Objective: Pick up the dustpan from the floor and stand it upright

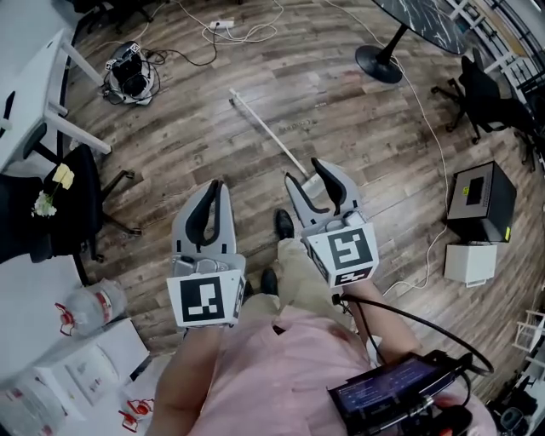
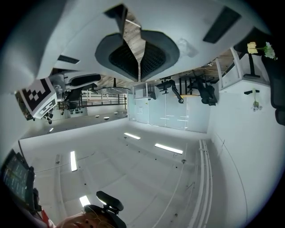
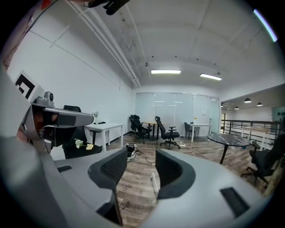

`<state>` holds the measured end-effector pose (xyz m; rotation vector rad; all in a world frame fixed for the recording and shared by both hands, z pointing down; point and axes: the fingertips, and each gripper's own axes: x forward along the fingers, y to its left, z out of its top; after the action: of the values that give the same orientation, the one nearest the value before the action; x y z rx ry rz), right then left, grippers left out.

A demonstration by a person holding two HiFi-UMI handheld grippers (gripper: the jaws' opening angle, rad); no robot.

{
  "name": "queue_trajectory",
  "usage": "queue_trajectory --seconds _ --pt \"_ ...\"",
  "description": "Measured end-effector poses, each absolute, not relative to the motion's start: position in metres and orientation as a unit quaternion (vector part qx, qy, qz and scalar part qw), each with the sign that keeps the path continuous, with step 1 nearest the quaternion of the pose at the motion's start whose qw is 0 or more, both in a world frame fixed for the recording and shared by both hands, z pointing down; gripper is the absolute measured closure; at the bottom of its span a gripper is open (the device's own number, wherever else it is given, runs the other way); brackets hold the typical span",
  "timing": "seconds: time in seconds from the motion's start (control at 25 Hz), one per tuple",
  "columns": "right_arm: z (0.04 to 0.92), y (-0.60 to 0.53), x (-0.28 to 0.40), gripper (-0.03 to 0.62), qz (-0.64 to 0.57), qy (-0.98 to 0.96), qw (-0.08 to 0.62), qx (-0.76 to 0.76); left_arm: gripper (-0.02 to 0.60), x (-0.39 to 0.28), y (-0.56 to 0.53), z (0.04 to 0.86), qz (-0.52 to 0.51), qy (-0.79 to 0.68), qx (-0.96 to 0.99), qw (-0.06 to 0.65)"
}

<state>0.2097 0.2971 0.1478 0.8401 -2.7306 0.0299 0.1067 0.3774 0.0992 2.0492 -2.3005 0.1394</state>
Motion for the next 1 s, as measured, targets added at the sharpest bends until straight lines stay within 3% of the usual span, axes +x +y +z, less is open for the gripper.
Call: queue_trajectory --seconds 0.6,1.0 --pt "0.182 0.09 0.135 0.401 0.018 -0.952 0.152 0.264 0.558 0.032 0.208 0.126 0.091 -0.774 0.625 0.046" --pt "0.15 -0.005 0.059 0.41 -0.012 -0.965 0.134 0.227 0.558 -0.027 0.125 0.109 0.086 -0.799 0.594 0.034"
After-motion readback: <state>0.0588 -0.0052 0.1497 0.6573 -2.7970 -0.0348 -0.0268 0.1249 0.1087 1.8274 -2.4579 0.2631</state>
